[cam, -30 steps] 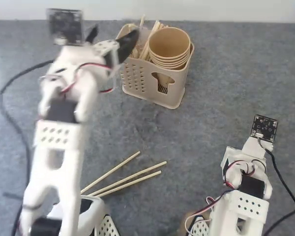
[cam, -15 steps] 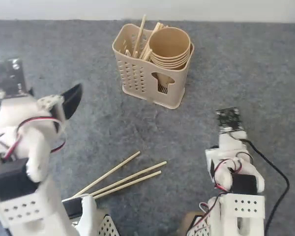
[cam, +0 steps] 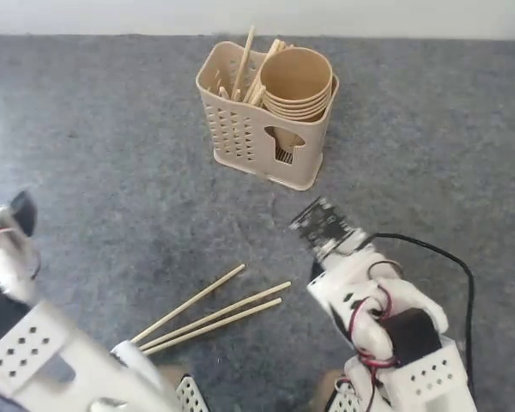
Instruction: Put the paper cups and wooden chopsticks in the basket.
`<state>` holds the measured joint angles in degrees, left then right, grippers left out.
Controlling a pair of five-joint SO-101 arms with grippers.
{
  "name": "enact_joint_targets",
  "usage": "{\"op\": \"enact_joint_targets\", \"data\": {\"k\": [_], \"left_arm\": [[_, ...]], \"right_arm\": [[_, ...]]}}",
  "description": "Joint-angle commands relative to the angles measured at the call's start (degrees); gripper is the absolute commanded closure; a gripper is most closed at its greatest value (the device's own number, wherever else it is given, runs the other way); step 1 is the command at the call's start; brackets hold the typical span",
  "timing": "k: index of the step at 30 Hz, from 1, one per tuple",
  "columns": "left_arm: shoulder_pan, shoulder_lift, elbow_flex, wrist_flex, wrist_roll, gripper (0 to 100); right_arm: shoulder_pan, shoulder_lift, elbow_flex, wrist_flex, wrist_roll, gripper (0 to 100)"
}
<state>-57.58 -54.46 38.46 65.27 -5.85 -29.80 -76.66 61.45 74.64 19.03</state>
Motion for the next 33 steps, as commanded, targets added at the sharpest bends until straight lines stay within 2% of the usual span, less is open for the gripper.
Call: {"op": "enact_joint_targets", "data": {"k": [1,6,11,15,21,23,33], "left_arm": [[-5.54,-0.62,2.86,-6.59,-0.62,64],[-10.81,1.41,5.58,-11.69,-0.62,64],[-16.0,13.71,0.57,-16.0,-0.53,64],[-19.43,28.57,-8.66,-16.88,-0.26,64],[-22.95,49.23,-24.57,-16.7,4.04,64],[-24.44,54.51,-29.93,-16.62,5.27,64],[-29.54,74.99,-49.27,-16.62,6.59,64]], "right_arm": [[-5.23,4.88,-3.52,-1.19,0.79,89.0],[-12.53,18.59,-6.86,-6.2,0.79,89.0],[-20.53,34.68,-14.15,-8.75,0.79,88.6],[-23.52,47.69,-19.08,-13.76,1.23,88.3],[-27.82,66.33,-28.92,-16.13,2.81,77.1],[-29.23,71.16,-32.26,-15.6,3.34,76.6],[-33.19,82.77,-40.18,-17.54,3.25,76.8]]}}
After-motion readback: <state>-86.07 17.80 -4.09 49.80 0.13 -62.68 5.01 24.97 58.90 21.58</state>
